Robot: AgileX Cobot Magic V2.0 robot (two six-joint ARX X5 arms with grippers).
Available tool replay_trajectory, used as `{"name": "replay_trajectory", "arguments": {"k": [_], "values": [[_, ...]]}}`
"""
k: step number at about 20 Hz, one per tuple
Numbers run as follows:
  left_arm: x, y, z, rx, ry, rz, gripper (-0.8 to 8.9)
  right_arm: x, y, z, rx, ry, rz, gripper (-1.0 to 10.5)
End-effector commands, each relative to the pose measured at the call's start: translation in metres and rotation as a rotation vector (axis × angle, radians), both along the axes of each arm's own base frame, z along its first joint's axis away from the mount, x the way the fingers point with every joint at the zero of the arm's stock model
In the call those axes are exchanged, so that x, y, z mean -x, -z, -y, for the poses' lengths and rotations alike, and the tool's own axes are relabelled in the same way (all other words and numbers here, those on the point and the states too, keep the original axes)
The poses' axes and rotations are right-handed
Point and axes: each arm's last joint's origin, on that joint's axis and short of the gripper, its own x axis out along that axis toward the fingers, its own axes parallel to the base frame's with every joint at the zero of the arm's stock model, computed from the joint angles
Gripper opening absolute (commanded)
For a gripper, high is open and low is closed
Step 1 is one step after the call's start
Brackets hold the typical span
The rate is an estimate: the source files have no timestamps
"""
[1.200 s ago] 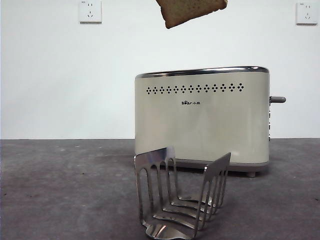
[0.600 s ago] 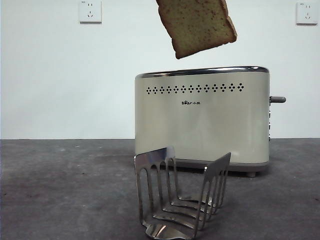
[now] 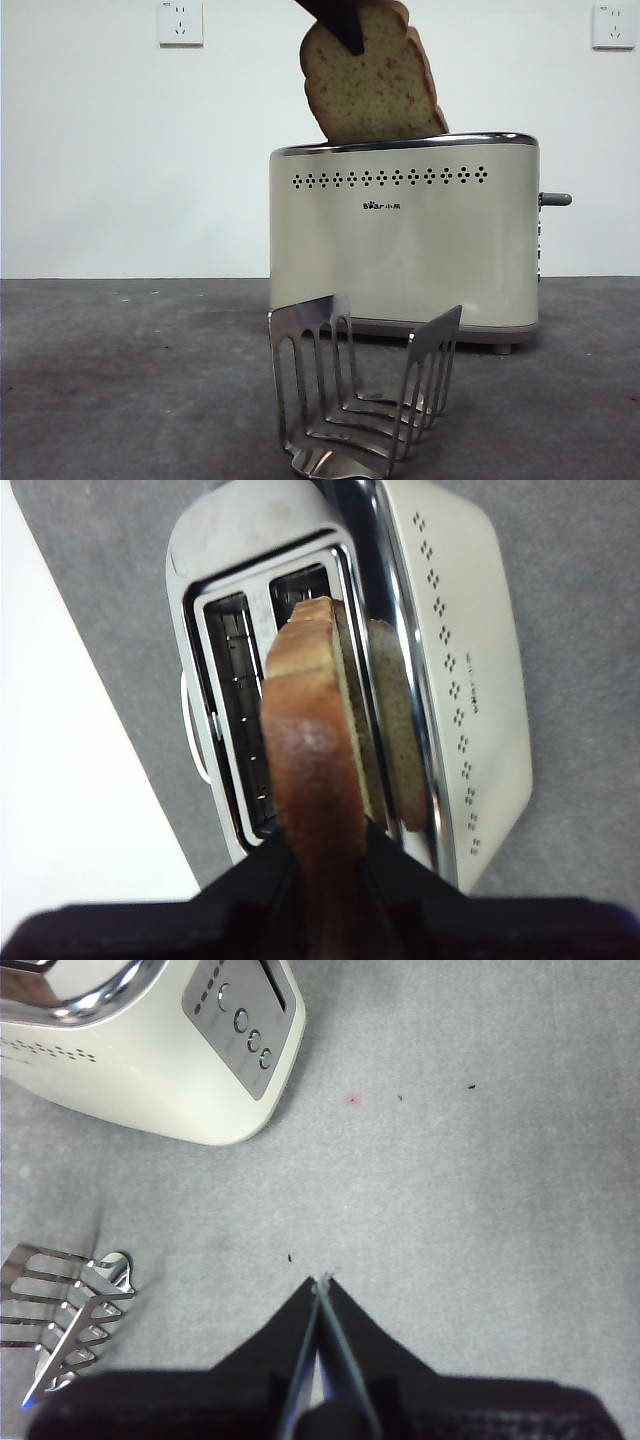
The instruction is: Pick up a slice of bread from the rack,put the bread on the toaster,press the button
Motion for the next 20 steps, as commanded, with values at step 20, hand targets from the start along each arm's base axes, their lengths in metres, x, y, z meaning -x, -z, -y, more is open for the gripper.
{"name": "replay_trajectory", "arguments": {"k": [20], "values": [[-0.033,0.056,0.044,-0.015,0.028,-0.01,-0.03,-0.002,-0.001,0.001,0.039,0.017,-0.001,0.0]]}}
